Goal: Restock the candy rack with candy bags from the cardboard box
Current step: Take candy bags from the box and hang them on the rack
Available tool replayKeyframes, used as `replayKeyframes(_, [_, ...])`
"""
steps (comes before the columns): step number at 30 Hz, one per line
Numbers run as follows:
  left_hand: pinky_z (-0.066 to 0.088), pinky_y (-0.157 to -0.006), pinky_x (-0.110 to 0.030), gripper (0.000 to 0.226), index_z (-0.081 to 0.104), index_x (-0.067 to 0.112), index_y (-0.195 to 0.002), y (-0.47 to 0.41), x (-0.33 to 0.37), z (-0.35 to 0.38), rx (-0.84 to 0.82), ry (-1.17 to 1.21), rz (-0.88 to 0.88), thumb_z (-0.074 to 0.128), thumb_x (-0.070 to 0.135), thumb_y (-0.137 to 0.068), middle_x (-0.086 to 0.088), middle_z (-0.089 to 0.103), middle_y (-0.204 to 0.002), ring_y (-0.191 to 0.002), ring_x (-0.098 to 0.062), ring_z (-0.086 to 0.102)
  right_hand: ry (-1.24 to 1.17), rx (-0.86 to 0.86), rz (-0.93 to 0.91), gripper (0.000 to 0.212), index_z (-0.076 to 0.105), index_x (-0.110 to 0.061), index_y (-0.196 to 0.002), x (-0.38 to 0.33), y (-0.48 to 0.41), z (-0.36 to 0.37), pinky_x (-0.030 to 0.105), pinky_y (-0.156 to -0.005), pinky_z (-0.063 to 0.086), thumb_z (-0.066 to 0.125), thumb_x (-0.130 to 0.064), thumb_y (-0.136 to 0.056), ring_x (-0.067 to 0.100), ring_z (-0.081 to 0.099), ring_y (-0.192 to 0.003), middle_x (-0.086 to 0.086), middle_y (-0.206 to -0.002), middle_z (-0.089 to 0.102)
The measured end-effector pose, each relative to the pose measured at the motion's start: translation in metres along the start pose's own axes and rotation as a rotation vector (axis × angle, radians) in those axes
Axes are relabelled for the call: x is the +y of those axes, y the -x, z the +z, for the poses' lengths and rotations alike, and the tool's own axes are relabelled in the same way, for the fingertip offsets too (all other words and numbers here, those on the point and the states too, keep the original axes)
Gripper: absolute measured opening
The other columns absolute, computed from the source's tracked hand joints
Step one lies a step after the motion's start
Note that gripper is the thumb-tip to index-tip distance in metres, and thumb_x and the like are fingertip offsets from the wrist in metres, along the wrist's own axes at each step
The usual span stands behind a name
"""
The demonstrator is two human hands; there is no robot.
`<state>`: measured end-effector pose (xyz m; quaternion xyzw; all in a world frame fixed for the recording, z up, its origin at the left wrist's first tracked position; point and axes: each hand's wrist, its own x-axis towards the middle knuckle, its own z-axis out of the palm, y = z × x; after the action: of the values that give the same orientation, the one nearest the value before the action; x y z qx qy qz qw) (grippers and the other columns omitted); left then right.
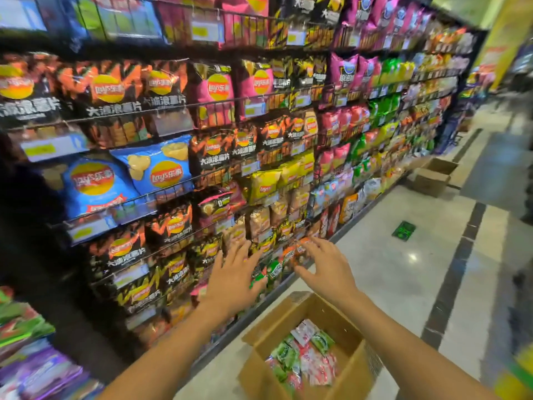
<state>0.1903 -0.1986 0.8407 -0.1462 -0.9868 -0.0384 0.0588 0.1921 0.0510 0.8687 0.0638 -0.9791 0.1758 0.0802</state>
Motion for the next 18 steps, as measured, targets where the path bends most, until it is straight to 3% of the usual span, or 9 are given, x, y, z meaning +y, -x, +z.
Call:
replayKeyframes(12, [0.008, -0.128, -0.059, 0.074, 0.018, 0.034, -0.165, -0.142, 0.021, 0.088, -0.226, 0.09, 0.128, 0.031, 0.07, -0.102, -0.003, 0.005, -0.175, -0.162, -0.027, -0.001, -0.008, -0.081, 0.22, 0.061, 0.046, -0.035, -0.148, 0.096, -0.087, 0.056, 0.043, -0.12, 0.031, 0.055, -0.06, -0.094, 0.019, 0.032, -0.149, -0.003, -0.161, 0.037])
replayKeyframes(18, [0.008, -0.129, -0.058, 0.075, 0.016, 0.034, -0.165, -0.209, 0.011, 0.147, -0.319, 0.127, 0.175, 0.023, 0.071, -0.101, -0.003, 0.003, -0.175, -0.162, -0.029, 0.002, -0.034, -0.16, 0.339, 0.058, 0.046, -0.034, -0.148, 0.14, -0.134, 0.104, 0.042, -0.12, 0.032, 0.054, -0.057, -0.095, 0.019, 0.033, -0.148, -0.004, -0.162, 0.036])
